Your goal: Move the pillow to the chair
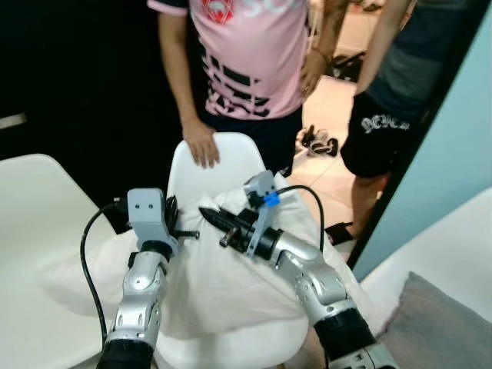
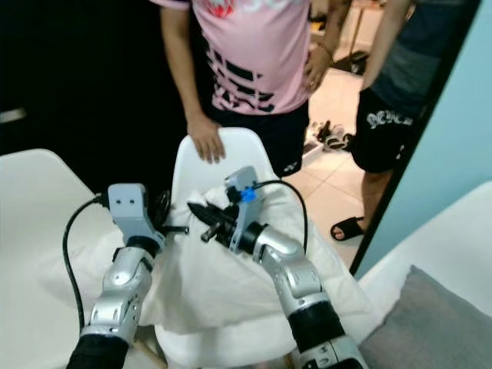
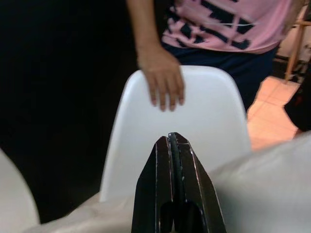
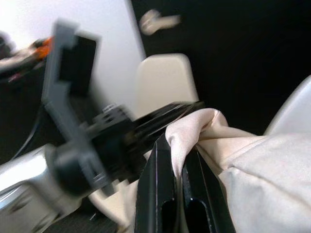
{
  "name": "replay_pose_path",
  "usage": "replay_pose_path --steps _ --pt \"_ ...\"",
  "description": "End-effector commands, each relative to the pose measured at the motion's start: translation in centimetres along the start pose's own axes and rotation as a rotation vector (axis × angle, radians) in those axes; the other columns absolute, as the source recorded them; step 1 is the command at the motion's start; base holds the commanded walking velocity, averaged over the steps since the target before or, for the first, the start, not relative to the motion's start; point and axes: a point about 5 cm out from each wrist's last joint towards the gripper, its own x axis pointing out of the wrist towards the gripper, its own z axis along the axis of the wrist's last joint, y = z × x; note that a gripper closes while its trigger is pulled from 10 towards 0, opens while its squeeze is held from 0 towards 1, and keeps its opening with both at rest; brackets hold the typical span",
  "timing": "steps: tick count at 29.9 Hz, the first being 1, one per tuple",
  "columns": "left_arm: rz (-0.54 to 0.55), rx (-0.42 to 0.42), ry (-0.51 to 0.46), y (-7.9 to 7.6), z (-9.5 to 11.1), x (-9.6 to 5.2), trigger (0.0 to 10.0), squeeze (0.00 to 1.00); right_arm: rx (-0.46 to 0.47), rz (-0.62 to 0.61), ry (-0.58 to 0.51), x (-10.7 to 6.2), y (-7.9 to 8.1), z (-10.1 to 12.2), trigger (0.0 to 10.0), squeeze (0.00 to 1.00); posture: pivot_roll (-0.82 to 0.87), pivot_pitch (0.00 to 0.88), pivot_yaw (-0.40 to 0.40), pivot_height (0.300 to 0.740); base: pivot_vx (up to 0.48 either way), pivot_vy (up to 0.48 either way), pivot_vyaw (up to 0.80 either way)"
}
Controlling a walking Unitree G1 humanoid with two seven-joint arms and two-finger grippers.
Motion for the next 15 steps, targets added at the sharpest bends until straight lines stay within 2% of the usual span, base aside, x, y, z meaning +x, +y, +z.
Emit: replay_pose_path --steps 1,2,5,6,8,15 --pt "0.000 0.036 0.005 -0.1 -0.1 -0.2 10.0 0.00 0.014 0.088 0.045 0.2 1.2 -0.7 10.0 0.00 0.14 0.000 0.003 0.720 0.000 0.000 0.00" --pt "0.000 0.036 0.005 -0.1 -0.1 -0.2 10.0 0.00 0.014 0.088 0.045 0.2 1.2 -0.7 10.0 0.00 0.14 0.000 0.003 0.720 0.000 0.000 0.00" --pt "-0.007 0.051 0.010 -0.5 -0.1 -0.3 10.0 0.00 -0.031 0.032 0.231 -0.1 0.6 -3.4 10.0 0.00 0.14 0.000 0.002 0.705 0.000 0.000 0.00" --pt "-0.007 0.051 0.010 -0.5 -0.1 -0.3 10.0 0.00 -0.031 0.032 0.231 -0.1 0.6 -3.4 10.0 0.00 0.14 0.000 0.002 0.705 0.000 0.000 0.00" --pt "-0.008 0.049 0.015 -0.7 -0.2 -0.3 10.0 0.00 -0.055 -0.011 0.327 -0.5 0.0 -4.7 10.0 0.00 0.14 0.000 0.003 0.695 0.000 0.000 0.00" --pt "-0.023 0.019 0.050 -1.2 -0.7 -0.4 10.0 0.00 -0.062 -0.023 0.453 -1.5 -0.3 -6.1 10.0 0.00 0.13 0.000 0.000 0.670 0.000 0.000 0.00"
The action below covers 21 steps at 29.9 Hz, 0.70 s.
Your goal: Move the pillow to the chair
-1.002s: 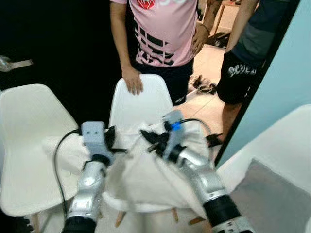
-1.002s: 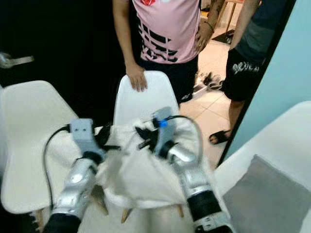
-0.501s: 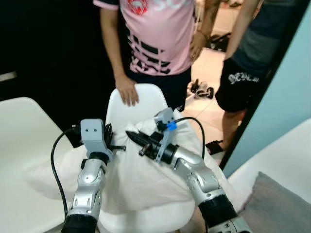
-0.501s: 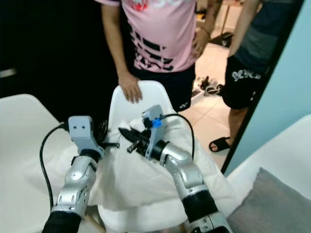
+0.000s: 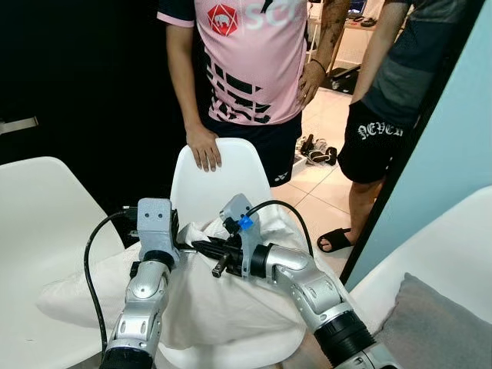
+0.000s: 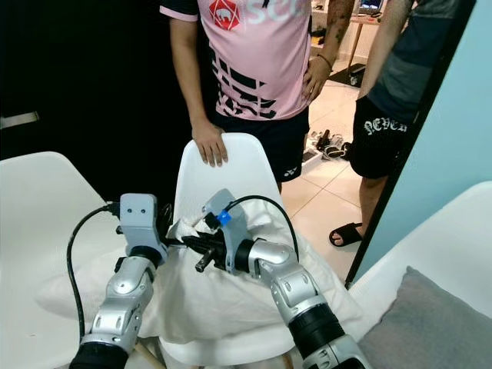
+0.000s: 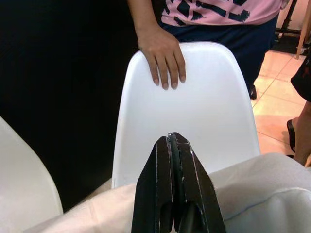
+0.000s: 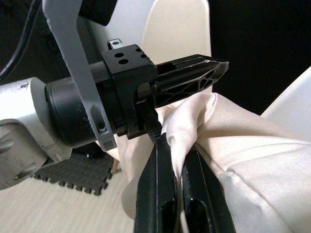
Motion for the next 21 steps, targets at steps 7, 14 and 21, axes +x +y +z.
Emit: replay_pose_path --steps 7,14,21 --pt "-0.077 -0.069 0.006 -1.2 0.6 0.2 10.0 0.00 0.063 0.064 0.317 -0.6 1.0 -5.3 10.0 0.00 0.14 0.000 -0.003 0.640 0.000 0.000 0.00" --pt "-0.098 -0.083 0.014 -1.4 0.5 0.0 10.0 0.00 0.079 0.147 0.403 -1.0 2.2 -6.6 10.0 0.00 0.14 0.000 -0.003 0.625 0.000 0.000 0.00" --pt "-0.175 -0.123 0.053 -2.4 0.3 -0.4 10.0 0.00 0.115 0.271 0.533 -2.6 3.6 -8.1 10.0 0.00 0.14 0.000 0.003 0.605 0.000 0.000 0.00"
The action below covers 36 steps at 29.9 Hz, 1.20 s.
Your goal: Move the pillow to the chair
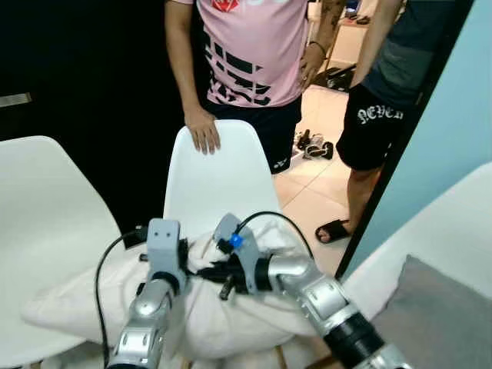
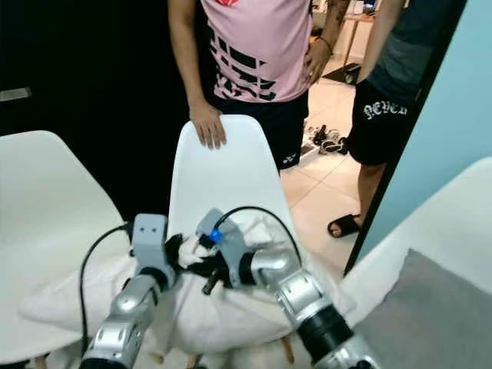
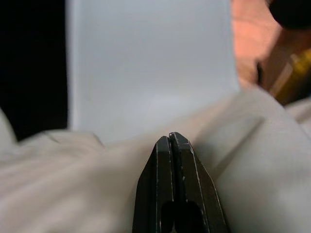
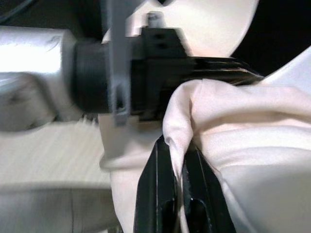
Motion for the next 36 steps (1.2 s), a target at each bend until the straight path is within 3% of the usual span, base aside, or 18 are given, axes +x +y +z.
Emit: replay_pose_path --steps 1,5,9,12,15,25,26,27,28,30,31,32,33,34,35,36 --pt "-0.055 -0.045 -0.173 -1.2 4.1 0.7 10.0 0.00 0.141 0.146 0.253 1.0 2.7 -5.6 10.0 0.00 0.14 0.000 0.003 0.605 0.000 0.000 0.00" --pt "-0.070 -0.039 -0.154 -1.4 3.9 0.5 10.0 0.00 0.141 0.192 0.309 0.3 3.2 -6.5 10.0 0.00 0.14 0.000 0.002 0.595 0.000 0.000 0.00" --pt "-0.075 -0.042 -0.141 -1.4 3.6 0.4 10.0 0.00 0.169 0.160 0.341 -0.1 2.6 -7.0 10.0 0.00 0.15 0.000 -0.002 0.580 0.000 0.000 0.00" --pt "-0.081 -0.051 -0.127 -1.5 3.5 0.3 10.0 0.00 0.232 0.063 0.332 1.0 1.3 -7.4 10.0 0.00 0.15 0.000 -0.005 0.565 0.000 0.000 0.00" --pt "-0.073 -0.075 -0.125 -1.4 3.9 0.3 10.0 0.00 0.230 -0.039 0.340 1.9 0.4 -7.9 10.0 0.00 0.16 0.000 -0.009 0.550 0.000 0.000 0.00" --pt "-0.045 -0.090 -0.184 0.2 6.5 -0.1 10.0 0.00 0.243 -0.164 0.183 3.7 -0.8 -5.1 10.0 0.00 0.18 0.002 -0.013 0.520 0.000 0.000 0.00" --pt "-0.128 -0.045 -0.209 0.1 7.7 -0.4 10.0 0.00 0.249 -0.192 0.160 4.1 -1.1 -4.4 10.0 0.00 0.19 0.007 -0.014 0.515 0.000 0.000 0.00" --pt "-0.128 -0.045 -0.209 0.1 7.7 -0.4 10.0 0.00 0.249 -0.192 0.160 4.1 -1.1 -4.4 10.0 0.00 0.19 0.007 -0.014 0.515 0.000 0.000 0.00" --pt "-0.224 0.024 -0.220 -0.4 8.6 -1.0 10.0 0.00 0.251 -0.214 0.147 4.3 -1.3 -3.9 10.0 0.00 0.19 0.007 -0.013 0.510 0.000 0.000 0.00" --pt "-0.463 0.255 -0.220 -1.5 10.0 -2.9 10.0 0.00 0.255 -0.253 0.140 4.4 -2.0 -3.5 10.0 0.00 0.19 0.006 -0.011 0.500 0.000 0.000 0.00" --pt "-0.463 0.255 -0.220 -1.5 10.0 -2.9 10.0 0.00 0.255 -0.253 0.140 4.4 -2.0 -3.5 10.0 0.00 0.19 0.006 -0.011 0.500 0.000 0.000 0.00" --pt "-0.519 0.348 -0.208 -1.2 10.7 -3.8 10.0 0.00 0.258 -0.270 0.143 4.3 -2.2 -3.6 10.0 0.00 0.19 0.006 -0.011 0.495 0.000 0.000 0.00" --pt "-0.550 0.434 -0.202 -0.4 11.7 -4.6 10.0 0.59 0.255 -0.274 0.148 4.2 -2.4 -3.7 10.0 0.00 0.20 0.003 -0.008 0.490 0.000 0.000 0.00" --pt "-0.550 0.434 -0.202 -0.4 11.7 -4.6 10.0 0.59 0.255 -0.274 0.148 4.2 -2.4 -3.7 10.0 0.00 0.20 0.003 -0.008 0.490 0.000 0.000 0.00" --pt "-0.550 0.480 -0.197 0.4 12.5 -5.1 10.0 1.00 0.254 -0.278 0.151 4.2 -2.5 -3.8 10.0 0.00 0.20 0.002 -0.007 0.485 0.000 0.000 0.00" --pt "-0.550 0.480 -0.197 0.4 12.5 -5.1 10.0 1.00 0.254 -0.278 0.151 4.2 -2.5 -3.8 10.0 0.00 0.20 0.002 -0.007 0.485 0.000 0.000 0.00"
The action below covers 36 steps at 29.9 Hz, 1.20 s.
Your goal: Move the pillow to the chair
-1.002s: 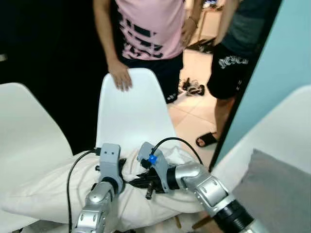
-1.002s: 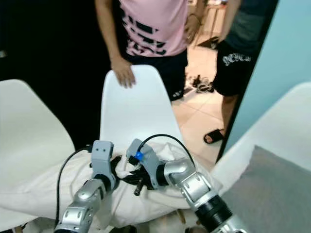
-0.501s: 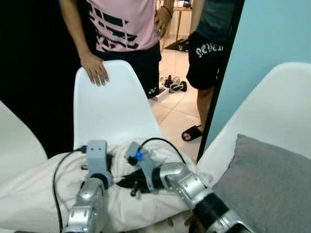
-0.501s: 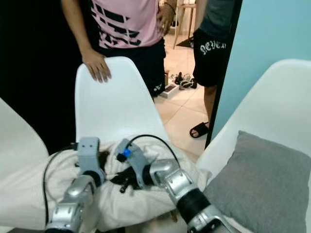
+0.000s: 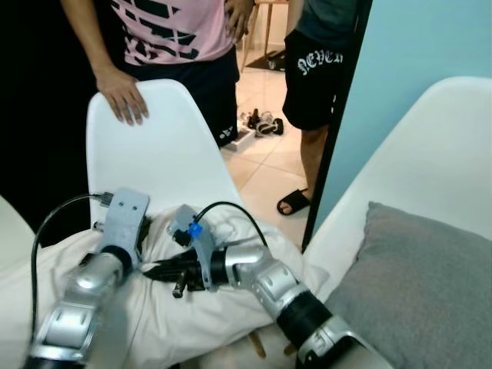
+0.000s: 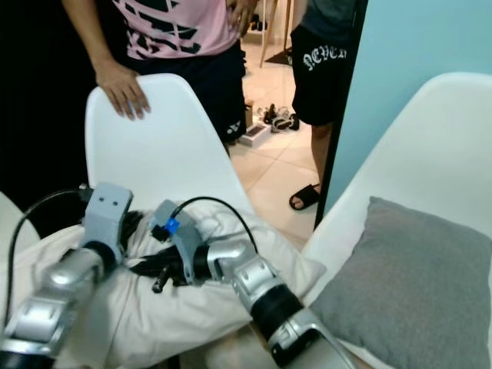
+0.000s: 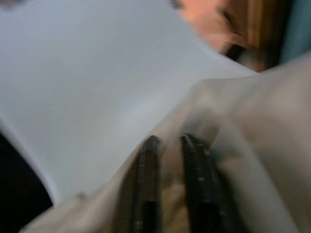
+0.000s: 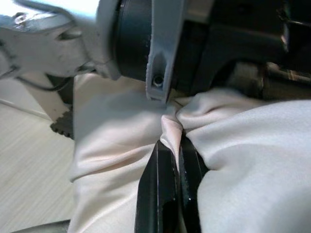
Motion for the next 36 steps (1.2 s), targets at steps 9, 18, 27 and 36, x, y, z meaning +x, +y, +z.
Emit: replay_pose_path --steps 9,18,27,36 --pt "-0.561 0.219 -0.098 -1.2 7.9 -8.5 10.0 1.00 0.240 -0.606 0.350 -4.9 -3.9 -9.1 10.0 0.00 0.23 0.000 0.001 0.450 0.000 0.000 0.00" --pt "-0.550 0.199 0.081 1.3 9.2 -12.4 10.0 1.00 0.213 -0.603 0.385 -5.2 -3.9 -9.6 10.0 0.00 0.24 0.000 0.009 0.425 0.000 0.000 0.00" --pt "-0.269 0.371 0.350 5.8 9.2 -15.0 10.0 1.00 0.218 -0.607 0.396 -5.6 -3.9 -10.1 10.0 0.00 0.26 0.000 0.005 0.405 0.000 0.000 0.00" --pt "0.368 0.314 0.226 12.2 9.4 -13.6 10.0 0.04 0.207 -0.602 0.405 -5.7 -4.0 -10.3 10.0 0.00 0.25 0.000 0.004 0.375 0.000 0.000 0.00"
